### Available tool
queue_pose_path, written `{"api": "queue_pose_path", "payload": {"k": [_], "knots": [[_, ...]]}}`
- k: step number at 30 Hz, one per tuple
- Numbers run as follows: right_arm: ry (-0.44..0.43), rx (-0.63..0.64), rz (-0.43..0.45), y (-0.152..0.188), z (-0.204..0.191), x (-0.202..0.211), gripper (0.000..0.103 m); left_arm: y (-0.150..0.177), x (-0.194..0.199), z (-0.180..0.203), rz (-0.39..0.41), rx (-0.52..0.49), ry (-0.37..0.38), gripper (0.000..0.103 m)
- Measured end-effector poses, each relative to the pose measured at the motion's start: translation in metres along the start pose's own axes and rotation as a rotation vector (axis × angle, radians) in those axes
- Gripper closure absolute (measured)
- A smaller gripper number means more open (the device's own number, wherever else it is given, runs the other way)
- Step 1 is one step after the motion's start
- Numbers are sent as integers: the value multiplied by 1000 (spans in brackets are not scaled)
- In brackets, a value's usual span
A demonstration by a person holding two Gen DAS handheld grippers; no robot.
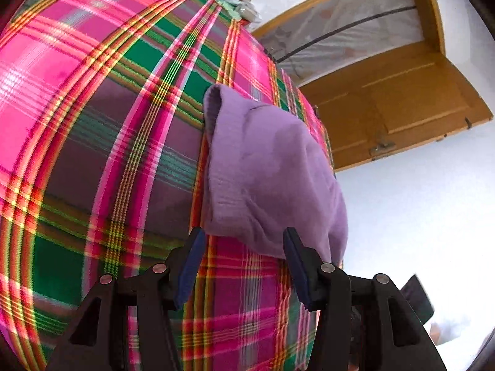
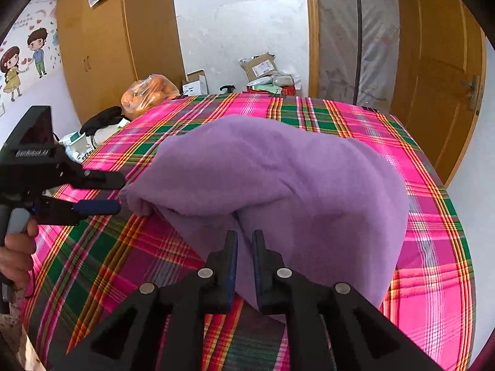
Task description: Fold clothes
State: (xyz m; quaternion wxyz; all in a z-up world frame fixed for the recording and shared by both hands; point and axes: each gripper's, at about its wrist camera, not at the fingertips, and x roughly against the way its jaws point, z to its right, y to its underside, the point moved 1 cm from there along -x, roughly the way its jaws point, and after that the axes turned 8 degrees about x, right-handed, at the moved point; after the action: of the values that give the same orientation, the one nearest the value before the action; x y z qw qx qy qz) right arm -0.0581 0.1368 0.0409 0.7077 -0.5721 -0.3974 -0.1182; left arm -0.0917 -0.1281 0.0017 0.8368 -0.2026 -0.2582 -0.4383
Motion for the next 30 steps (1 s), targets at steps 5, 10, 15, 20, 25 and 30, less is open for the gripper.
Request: {"api": "queue_pose_path", "payload": {"k": [5,10,15,20,25,30], "knots": [[-15,2,-10,4,-1,-2,93,-2,-5,5,-4,60,27,49],[-21,-5,-10,8,2,-2,93,0,-11,7,-45,127,100,49],[-25,-17,-13,9,4,-4,93,2,-22,8,-43,156,73,49],[-30,-15,-17,10,5,-5,93,-7,-20,13,18,184,73,49],[-34,-21,-20,11,6,-6,93,-14,-27,21,43,188,91,49],[-22,-14,-12,10,9,-5,93,-19,-46,24,27,178,38,69]]}}
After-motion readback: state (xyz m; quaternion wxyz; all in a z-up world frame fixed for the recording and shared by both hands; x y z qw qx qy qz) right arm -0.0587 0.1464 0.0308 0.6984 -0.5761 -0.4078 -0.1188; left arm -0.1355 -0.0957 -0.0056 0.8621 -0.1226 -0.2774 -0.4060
